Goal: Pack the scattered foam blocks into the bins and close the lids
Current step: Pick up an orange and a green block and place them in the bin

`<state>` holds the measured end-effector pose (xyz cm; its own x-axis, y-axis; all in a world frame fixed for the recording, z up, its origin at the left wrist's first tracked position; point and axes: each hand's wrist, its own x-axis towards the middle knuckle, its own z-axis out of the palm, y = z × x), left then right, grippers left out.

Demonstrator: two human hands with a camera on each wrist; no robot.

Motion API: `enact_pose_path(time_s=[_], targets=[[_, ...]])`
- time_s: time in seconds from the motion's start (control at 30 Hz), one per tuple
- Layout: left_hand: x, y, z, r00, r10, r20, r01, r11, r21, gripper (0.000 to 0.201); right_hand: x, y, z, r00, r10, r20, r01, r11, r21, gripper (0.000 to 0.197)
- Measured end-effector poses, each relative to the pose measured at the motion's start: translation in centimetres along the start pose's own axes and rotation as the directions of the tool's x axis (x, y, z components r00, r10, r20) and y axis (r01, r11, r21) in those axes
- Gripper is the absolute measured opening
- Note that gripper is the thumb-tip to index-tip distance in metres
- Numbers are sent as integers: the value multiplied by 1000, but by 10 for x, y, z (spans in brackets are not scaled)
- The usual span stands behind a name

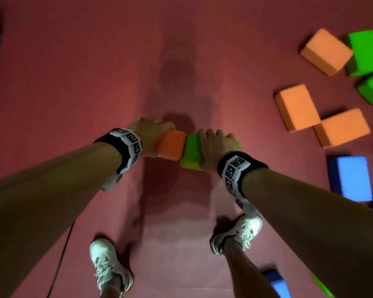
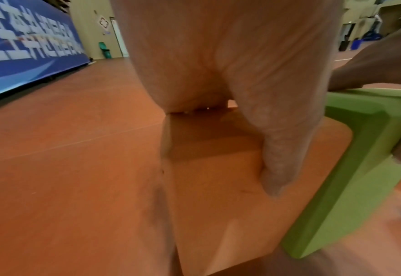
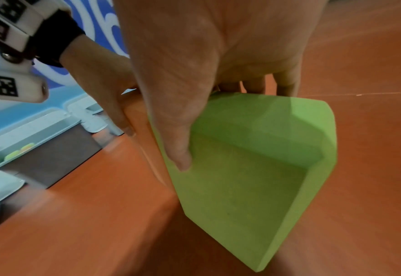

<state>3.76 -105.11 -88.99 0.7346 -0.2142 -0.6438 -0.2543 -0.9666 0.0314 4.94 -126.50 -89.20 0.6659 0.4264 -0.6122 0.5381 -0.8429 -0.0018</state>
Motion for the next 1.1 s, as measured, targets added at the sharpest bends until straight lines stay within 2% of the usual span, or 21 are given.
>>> enact_pose_path(time_s=[0.13, 0.23, 0.27, 0.4, 0.5, 0.6, 0.7, 0.8, 0.93, 1.03, 1.1], targets=[[-103, -122, 86, 993, -116, 3, 116, 993, -22, 77, 18, -167, -15, 997, -69, 30, 70, 996, -56, 86], [-187, -211, 130, 983, -182, 28, 183, 982, -46, 82, 28, -299, -34, 990, -138, 38, 140, 987, -78, 86], [-225, -252, 145, 976, -215, 47, 217, 974, -58, 81, 31, -356, -43, 983, -179, 31, 181, 978, -102, 85], [-372, -392, 202, 925, -380, -20, 366, 903, -225, 69, 27, -549, -83, 950, -307, -53, 301, 948, -104, 91], [-466, -472, 220, 881, -467, -75, 451, 877, -162, 76, 20, -655, -123, 905, -408, -124, 403, 913, -66, 90], [-537, -541, 226, 842, -523, -130, 501, 849, -171, 77, 15, -742, -161, 855, -483, -186, 476, 875, -86, 97], [-580, -599, 232, 813, -553, -182, 518, 830, -209, 60, 26, -808, -185, 815, -502, -290, 511, 858, -48, 95], [-604, -668, 234, 792, -551, -264, 515, 834, -198, 59, 52, -870, -206, 785, -487, -384, 521, 853, -16, 91], [-609, -778, 244, 809, -521, -273, 496, 854, -159, 73, 114, -951, -228, 757, -433, -489, 533, 842, 81, 91], [-600, -851, 270, 779, -558, -285, 539, 829, -150, 75, 168, -1010, -237, 732, -426, -532, 552, 828, 96, 90], [-593, -890, 286, 787, -563, -252, 535, 827, -174, 73, 197, -1041, -239, 753, -389, -531, 516, 850, 108, 91]])
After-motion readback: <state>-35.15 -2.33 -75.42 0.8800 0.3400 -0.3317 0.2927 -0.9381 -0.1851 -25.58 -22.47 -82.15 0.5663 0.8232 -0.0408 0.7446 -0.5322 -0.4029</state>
